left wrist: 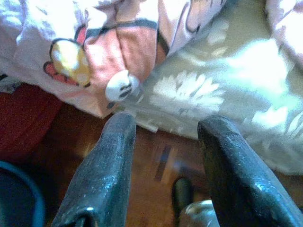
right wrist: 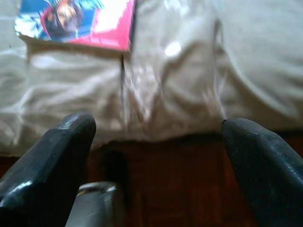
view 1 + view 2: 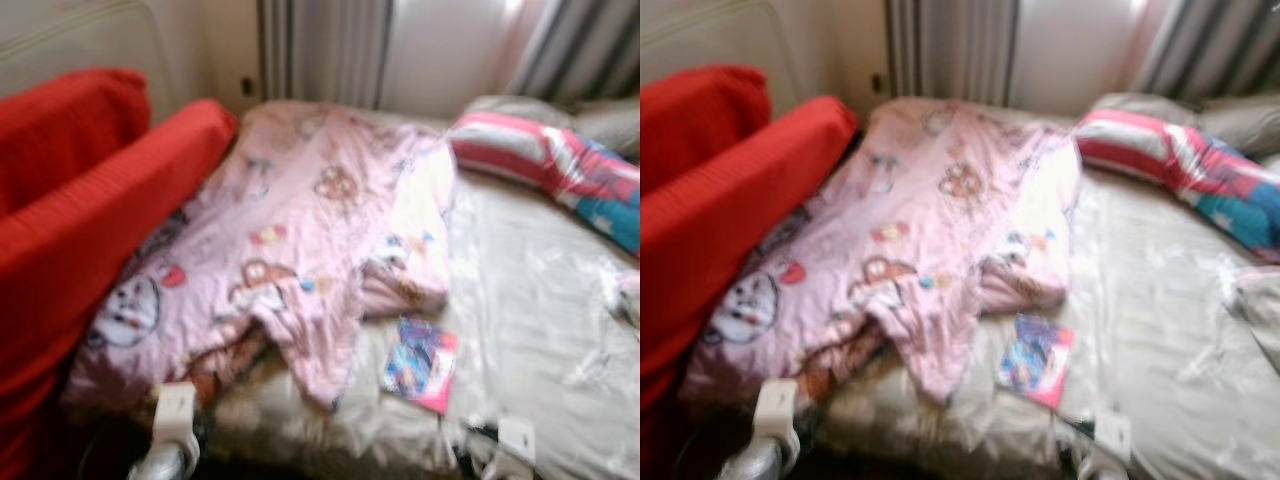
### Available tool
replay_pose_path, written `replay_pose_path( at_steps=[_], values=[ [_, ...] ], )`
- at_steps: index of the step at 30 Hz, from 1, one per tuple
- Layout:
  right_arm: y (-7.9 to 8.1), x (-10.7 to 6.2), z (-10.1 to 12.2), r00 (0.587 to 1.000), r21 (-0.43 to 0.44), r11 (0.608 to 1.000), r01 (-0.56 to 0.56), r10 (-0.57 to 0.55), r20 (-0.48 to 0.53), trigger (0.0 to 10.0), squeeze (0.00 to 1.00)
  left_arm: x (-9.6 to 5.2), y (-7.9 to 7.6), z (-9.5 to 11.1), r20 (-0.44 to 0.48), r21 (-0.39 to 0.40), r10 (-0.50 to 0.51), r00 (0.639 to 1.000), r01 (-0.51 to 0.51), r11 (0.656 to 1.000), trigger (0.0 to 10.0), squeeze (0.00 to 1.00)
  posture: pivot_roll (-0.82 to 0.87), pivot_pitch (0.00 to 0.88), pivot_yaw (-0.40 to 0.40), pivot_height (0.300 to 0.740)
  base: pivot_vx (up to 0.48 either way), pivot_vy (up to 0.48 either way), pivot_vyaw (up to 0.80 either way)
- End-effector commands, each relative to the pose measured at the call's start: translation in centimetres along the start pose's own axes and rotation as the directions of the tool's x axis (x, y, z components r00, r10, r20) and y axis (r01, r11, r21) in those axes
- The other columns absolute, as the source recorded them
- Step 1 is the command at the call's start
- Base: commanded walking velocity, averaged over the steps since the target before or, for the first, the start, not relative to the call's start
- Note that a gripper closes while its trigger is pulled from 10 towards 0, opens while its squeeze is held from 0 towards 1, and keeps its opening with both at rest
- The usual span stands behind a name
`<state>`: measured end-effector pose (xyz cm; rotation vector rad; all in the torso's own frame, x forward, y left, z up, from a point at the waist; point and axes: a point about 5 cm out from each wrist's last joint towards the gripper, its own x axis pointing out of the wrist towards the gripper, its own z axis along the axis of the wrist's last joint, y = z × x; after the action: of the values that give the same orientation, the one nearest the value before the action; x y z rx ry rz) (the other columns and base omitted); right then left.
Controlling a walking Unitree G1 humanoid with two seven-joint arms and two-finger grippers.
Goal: Clean up the room
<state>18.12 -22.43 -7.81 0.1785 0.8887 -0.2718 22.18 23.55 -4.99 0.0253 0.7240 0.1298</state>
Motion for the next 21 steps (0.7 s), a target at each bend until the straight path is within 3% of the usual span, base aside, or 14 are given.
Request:
replay_pose_path(
  at_steps=[1, 9, 18, 21],
  values=[
    [-0.4, -0.1, -0.4, 1.000, -0.001, 1.000, 0.012, -0.012, -0.016, 10.0, 0.00, 0.0, 0.1, -0.2, -0.014, -0.018, 0.002, 1.000, -0.002, 1.000, 10.0, 0.00, 0.13, 0.043, 0.010, 0.740, 0.000, 0.000, -0.78],
    [-0.5, -0.1, -0.5, 1.000, -0.007, 1.000, 0.013, -0.013, -0.014, 10.0, 0.00, 0.4, -2.3, 0.6, -0.004, -0.005, -0.028, 1.000, 0.028, 1.000, 10.0, 0.00, 0.13, 0.038, 0.013, 0.740, 0.000, 0.000, -0.78],
    [-0.5, -0.2, -0.5, 1.000, -0.010, 1.000, 0.003, -0.003, -0.011, 10.0, 0.00, 0.4, -2.2, 0.6, -0.001, -0.007, -0.023, 1.000, 0.023, 1.000, 10.0, 0.00, 0.12, 0.029, 0.013, 0.740, 0.000, 0.000, 0.00],
    [-0.5, -0.2, -0.6, 1.000, -0.009, 1.000, 0.004, -0.005, -0.011, 10.0, 0.00, 0.4, -1.7, 0.6, -0.002, 0.002, -0.017, 1.000, 0.017, 1.000, 10.0, 0.00, 0.12, 0.020, 0.018, 0.740, 0.000, -0.444, 0.00]
  ],
)
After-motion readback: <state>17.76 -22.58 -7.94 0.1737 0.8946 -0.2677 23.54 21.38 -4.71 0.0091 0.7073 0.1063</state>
